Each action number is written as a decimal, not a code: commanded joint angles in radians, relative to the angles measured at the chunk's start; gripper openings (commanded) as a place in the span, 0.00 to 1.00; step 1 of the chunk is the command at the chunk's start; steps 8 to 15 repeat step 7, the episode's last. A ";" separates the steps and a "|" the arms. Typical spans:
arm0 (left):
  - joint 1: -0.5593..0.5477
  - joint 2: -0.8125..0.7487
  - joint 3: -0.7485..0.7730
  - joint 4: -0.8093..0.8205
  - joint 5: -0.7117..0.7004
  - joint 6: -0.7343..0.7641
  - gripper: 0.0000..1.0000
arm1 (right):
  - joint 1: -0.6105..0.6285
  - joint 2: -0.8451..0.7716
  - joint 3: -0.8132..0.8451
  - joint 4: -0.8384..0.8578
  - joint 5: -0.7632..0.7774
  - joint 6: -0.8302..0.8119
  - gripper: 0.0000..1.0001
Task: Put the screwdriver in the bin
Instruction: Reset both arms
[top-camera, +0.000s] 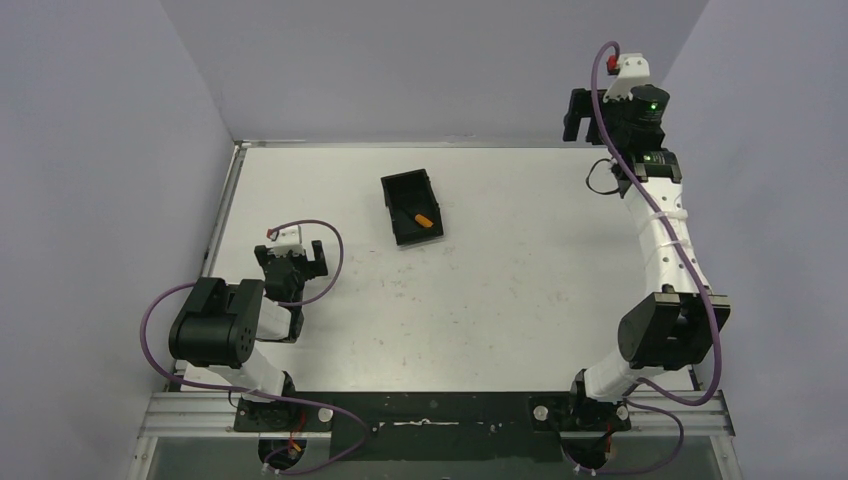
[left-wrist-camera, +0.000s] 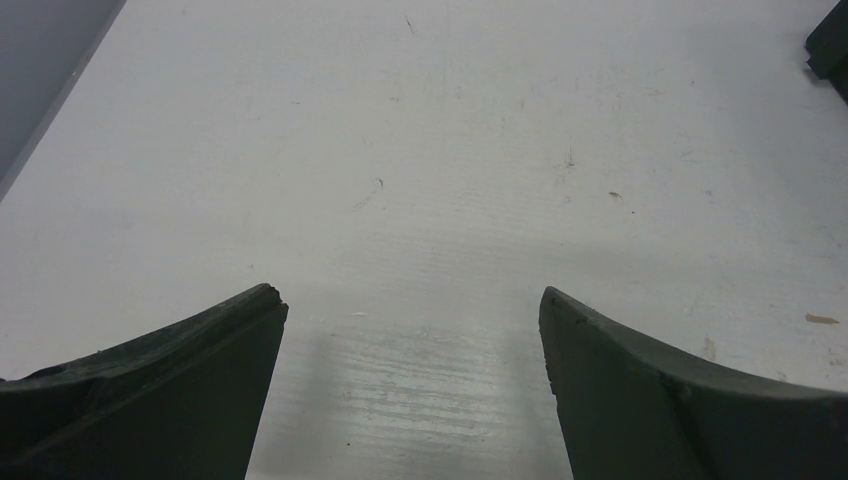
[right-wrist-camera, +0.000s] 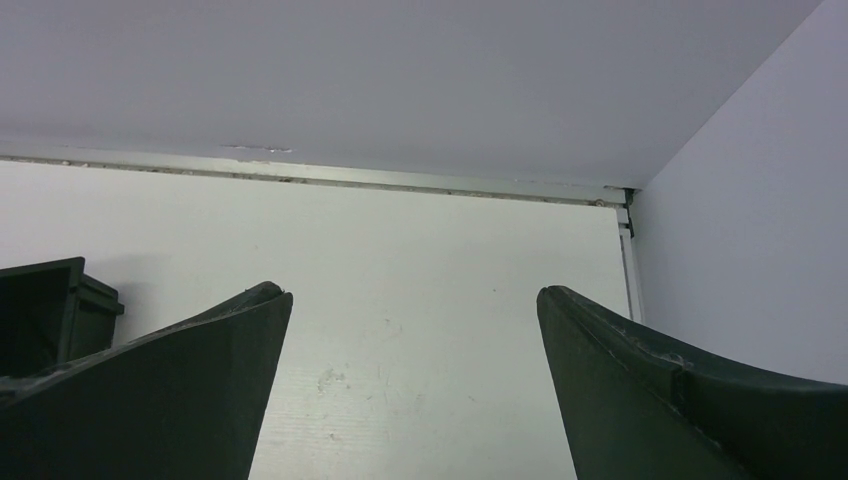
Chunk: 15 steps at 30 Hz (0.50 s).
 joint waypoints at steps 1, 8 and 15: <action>-0.002 -0.002 0.024 0.053 0.010 0.007 0.97 | 0.004 -0.004 0.003 0.040 -0.020 0.010 1.00; -0.002 -0.001 0.024 0.053 0.010 0.007 0.97 | 0.004 0.009 0.013 0.028 -0.028 0.025 1.00; -0.002 -0.001 0.024 0.053 0.010 0.007 0.97 | 0.004 0.009 0.013 0.028 -0.028 0.025 1.00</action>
